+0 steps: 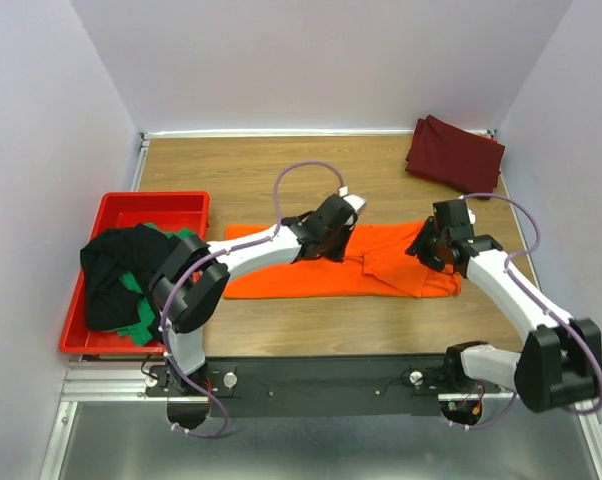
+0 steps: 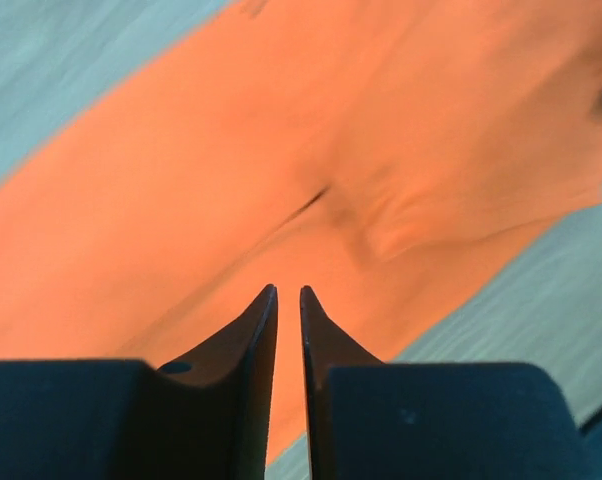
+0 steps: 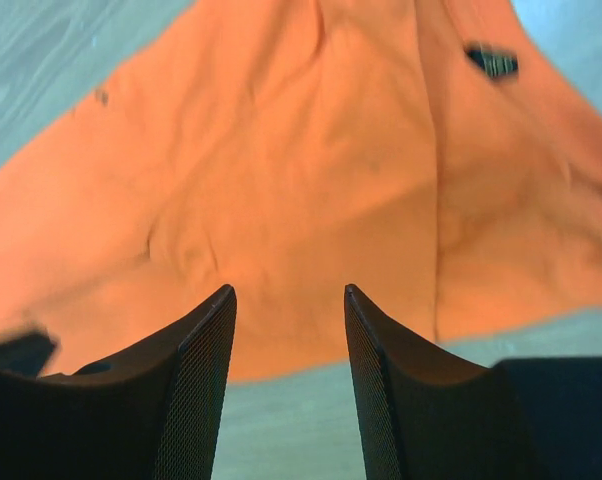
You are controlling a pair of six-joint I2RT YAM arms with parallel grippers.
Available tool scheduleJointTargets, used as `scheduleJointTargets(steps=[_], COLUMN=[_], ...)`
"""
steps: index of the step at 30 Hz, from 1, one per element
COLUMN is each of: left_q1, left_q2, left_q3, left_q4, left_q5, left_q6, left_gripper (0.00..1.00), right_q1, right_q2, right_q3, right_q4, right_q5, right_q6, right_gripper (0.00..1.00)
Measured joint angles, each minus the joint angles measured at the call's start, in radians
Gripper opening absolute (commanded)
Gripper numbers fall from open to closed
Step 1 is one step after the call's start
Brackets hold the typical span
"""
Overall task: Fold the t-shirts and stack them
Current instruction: Fold the tshirt
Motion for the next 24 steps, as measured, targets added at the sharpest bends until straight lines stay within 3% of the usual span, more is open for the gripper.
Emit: scheduleJointTargets(steps=[6, 13, 24], left_q1=[0.023, 0.018, -0.055], left_q2=[-0.031, -0.061, -0.08], left_q3=[-0.222, -0.292, -0.325], left_q4=[-0.029, 0.044, 0.09], left_q5=[-0.097, -0.134, -0.103], left_q6=[-0.099, -0.165, -0.186], left_gripper=[0.18, 0.18, 0.18], right_q1=[0.0, 0.0, 0.046], right_q2=[0.218, 0.424, 0.783], right_q3=[0.05, 0.09, 0.491], right_q4=[0.119, 0.224, 0.288], right_q5=[0.057, 0.077, 0.071], right_q6=[-0.001, -0.003, -0.06], right_gripper=[0.54, 0.52, 0.52])
